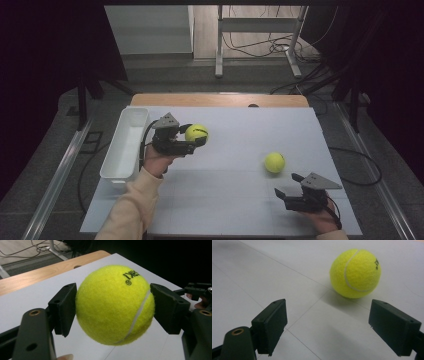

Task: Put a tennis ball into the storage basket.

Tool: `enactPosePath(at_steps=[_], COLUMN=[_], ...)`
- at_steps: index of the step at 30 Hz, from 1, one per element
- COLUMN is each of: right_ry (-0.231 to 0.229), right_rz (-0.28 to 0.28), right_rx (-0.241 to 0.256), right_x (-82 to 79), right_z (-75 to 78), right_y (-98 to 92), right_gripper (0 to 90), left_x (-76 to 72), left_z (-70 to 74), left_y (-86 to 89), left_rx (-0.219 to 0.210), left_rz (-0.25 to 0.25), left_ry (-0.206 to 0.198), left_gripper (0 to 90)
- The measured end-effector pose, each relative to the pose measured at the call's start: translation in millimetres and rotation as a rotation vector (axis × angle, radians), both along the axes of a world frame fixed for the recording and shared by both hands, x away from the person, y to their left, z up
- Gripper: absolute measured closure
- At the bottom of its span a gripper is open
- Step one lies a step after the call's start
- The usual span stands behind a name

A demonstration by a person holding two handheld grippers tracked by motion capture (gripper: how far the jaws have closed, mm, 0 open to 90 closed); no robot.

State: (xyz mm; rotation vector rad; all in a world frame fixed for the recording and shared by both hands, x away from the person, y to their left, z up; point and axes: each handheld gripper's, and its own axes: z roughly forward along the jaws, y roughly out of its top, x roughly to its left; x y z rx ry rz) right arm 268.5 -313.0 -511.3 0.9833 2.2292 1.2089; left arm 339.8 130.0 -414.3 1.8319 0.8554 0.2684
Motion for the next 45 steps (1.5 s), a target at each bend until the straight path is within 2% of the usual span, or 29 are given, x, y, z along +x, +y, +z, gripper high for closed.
enactPosePath(at_steps=[15, 45], right_ry=[0.0, -0.001], right_rz=[-0.002, -0.002], right_rx=[-0.002, -0.002], right_x=[-0.1, -0.1], right_z=[0.1, 0.2], right_y=[-0.1, -0.2], right_gripper=[16.1, 16.1], left_x=[2.3, 4.7], left_z=[0.6, 2.9], left_y=[12.7, 37.1], left_rx=[0.0, -0.027], left_rz=[0.039, 0.113], left_ry=[-0.001, -0.004], left_gripper=[26.2, 26.3])
